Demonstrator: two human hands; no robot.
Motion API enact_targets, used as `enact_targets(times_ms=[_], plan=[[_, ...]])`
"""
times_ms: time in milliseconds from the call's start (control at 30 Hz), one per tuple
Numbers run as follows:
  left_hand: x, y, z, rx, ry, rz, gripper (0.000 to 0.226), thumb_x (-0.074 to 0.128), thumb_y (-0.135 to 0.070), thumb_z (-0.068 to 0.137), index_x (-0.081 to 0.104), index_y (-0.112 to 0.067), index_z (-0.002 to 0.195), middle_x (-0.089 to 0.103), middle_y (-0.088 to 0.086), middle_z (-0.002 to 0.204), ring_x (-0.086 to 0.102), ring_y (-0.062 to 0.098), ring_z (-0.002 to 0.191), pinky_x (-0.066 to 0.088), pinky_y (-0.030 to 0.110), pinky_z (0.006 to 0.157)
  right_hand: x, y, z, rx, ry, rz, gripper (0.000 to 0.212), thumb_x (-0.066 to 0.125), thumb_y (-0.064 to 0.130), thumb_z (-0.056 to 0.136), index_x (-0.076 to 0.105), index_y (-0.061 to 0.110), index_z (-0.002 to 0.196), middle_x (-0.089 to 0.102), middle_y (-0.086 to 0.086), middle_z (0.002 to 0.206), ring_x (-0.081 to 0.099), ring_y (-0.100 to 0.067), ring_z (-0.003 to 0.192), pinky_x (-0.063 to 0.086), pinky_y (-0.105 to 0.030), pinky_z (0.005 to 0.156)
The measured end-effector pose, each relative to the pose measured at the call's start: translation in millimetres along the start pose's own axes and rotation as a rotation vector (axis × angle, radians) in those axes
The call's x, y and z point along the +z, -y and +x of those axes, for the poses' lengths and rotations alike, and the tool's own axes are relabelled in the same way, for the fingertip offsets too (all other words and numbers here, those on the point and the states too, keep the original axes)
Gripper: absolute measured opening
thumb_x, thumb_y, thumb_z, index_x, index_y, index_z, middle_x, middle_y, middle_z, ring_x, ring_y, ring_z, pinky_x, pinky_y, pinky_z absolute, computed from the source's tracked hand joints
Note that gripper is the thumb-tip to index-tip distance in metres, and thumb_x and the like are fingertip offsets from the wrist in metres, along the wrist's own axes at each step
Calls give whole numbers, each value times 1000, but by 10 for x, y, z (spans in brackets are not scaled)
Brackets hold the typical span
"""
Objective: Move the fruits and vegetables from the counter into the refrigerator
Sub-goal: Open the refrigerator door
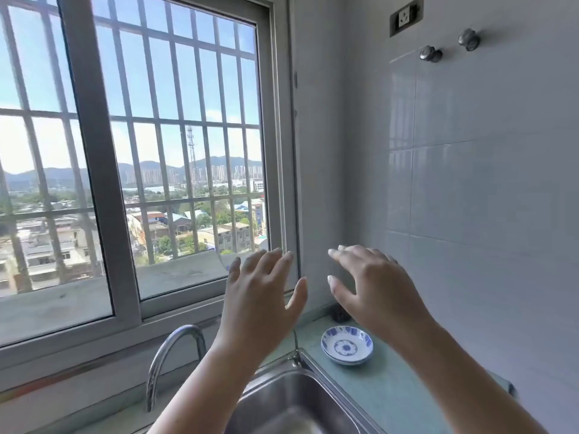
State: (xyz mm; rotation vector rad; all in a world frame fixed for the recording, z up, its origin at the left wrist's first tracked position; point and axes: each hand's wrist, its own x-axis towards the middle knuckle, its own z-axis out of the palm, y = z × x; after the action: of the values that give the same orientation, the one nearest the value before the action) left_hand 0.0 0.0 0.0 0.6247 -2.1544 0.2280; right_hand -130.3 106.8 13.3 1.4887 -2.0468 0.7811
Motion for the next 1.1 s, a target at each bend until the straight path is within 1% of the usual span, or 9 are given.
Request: enact_targets(times_ms=[100,200,433,667,767,833,900,1033,1100], plan=[[65,-88,-69,60,-8,-35,48,41,-44,82,65,-12,109,68,4,109,62,26,102,44,50,92,30,-60,-155,8,-100,-37,43,50,35,77,66,12,109,69,-7,108,64,-26,98,49,-43,83],[186,-194,-180,108,-17,-111,47,42,-43,82,65,-13,110,68,4,110,61,27,103,43,48,94,-17,-128,-387,41,-144,-95,45,42,37,76,68,12,103,71,-5,100,66,-23,91,53,-40,75],[485,-505,-513,212,68,-274,48,42,-44,81,65,-14,110,67,2,112,61,27,105,44,50,93,-90,-301,-1116,212,-136,-206,45,39,36,78,67,12,104,70,-3,101,65,-22,92,50,-38,80],[616,-1120,-781,339,129,-457,47,43,-42,81,66,-11,108,68,6,110,61,28,104,43,50,93,-464,-331,-1736,385,-112,-354,45,39,36,79,66,11,106,68,-5,107,64,-24,98,51,-46,85],[573,-1487,-886,407,145,-554,47,45,-43,81,65,-11,109,67,7,112,61,29,103,46,51,91,-704,-379,-2030,430,-161,-433,38,47,31,79,67,10,103,69,-7,106,64,-26,97,51,-47,84],[533,-1751,-950,454,136,-598,47,45,-42,80,66,-11,108,67,7,111,62,29,102,47,46,90,-897,-424,-2235,468,-193,-484,34,53,27,77,68,9,102,69,-8,106,64,-27,97,52,-48,83],[465,-2045,-1011,483,135,-664,46,45,-41,78,66,-11,107,68,7,111,62,29,102,44,42,91,-1124,-487,-2468,507,-200,-541,37,50,29,78,68,9,102,69,-9,106,64,-27,97,52,-48,81],[290,-2744,-1184,547,137,-761,48,43,-41,79,66,-10,107,68,8,110,62,30,104,47,50,88,-1659,-623,-2991,600,-222,-637,38,51,30,77,68,8,103,68,-9,108,64,-28,98,52,-48,81],[170,-3150,-1308,578,149,-797,48,42,-42,80,66,-11,108,68,8,111,62,29,105,46,54,90,-1961,-685,-3288,641,-228,-695,37,55,27,76,68,7,104,68,-9,109,64,-28,99,51,-48,82]])
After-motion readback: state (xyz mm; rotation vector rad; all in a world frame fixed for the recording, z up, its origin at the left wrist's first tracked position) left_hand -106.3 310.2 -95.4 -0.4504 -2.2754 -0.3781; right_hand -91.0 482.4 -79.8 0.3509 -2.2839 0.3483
